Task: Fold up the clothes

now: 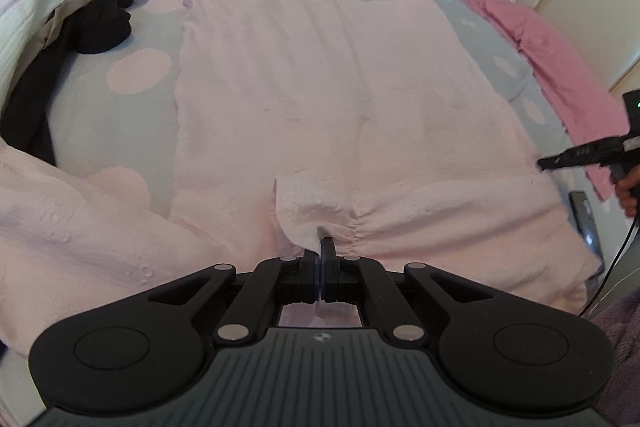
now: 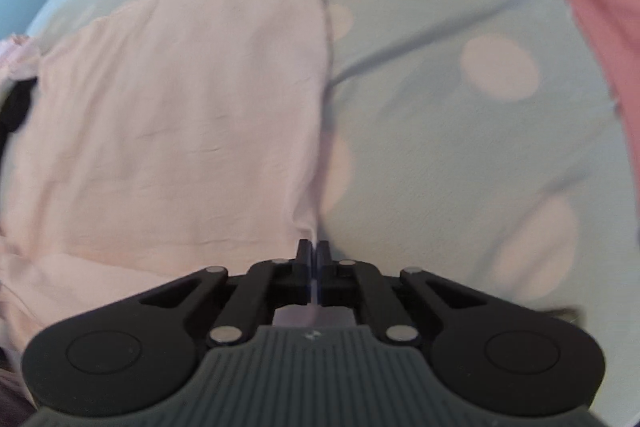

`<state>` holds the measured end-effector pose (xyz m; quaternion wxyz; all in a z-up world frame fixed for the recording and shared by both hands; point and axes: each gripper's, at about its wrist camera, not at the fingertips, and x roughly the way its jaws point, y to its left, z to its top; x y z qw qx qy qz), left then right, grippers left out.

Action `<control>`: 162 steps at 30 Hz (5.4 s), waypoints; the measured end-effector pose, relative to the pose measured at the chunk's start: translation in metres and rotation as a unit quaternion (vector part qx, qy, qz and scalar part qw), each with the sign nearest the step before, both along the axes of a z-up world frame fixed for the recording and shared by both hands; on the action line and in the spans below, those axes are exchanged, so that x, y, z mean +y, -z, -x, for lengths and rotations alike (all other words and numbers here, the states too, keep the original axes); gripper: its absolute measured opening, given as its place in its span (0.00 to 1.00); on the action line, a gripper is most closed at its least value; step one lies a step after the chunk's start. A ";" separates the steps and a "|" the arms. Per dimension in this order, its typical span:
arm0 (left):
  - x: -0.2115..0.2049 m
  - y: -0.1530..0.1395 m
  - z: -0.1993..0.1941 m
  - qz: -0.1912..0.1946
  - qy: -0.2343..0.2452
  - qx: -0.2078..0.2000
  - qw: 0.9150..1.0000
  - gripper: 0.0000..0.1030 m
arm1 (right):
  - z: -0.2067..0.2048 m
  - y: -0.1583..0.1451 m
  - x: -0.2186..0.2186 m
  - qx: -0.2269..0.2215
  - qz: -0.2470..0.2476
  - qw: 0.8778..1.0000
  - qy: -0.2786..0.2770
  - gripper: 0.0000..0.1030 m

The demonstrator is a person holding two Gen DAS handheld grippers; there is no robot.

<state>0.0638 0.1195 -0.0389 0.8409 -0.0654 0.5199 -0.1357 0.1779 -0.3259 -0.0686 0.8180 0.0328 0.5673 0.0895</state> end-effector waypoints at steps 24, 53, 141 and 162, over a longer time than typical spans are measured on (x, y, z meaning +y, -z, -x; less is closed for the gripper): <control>0.108 -0.044 0.045 -0.037 -0.189 -0.072 0.979 0.38 | 0.081 -0.044 0.043 -0.084 0.051 0.991 -0.086 0.37; 0.216 -0.131 0.012 -0.057 -0.287 -0.248 0.923 0.00 | 0.076 -0.057 0.112 -0.097 0.036 0.984 -0.143 0.44; -0.039 -0.033 0.060 -0.181 0.160 -0.146 0.959 0.43 | 0.103 -0.062 -0.012 -0.037 -0.195 0.980 0.004 0.04; 0.015 0.014 -0.040 -0.139 0.226 -0.059 0.962 0.02 | 0.091 -0.048 -0.013 -0.027 -0.179 0.984 -0.002 0.04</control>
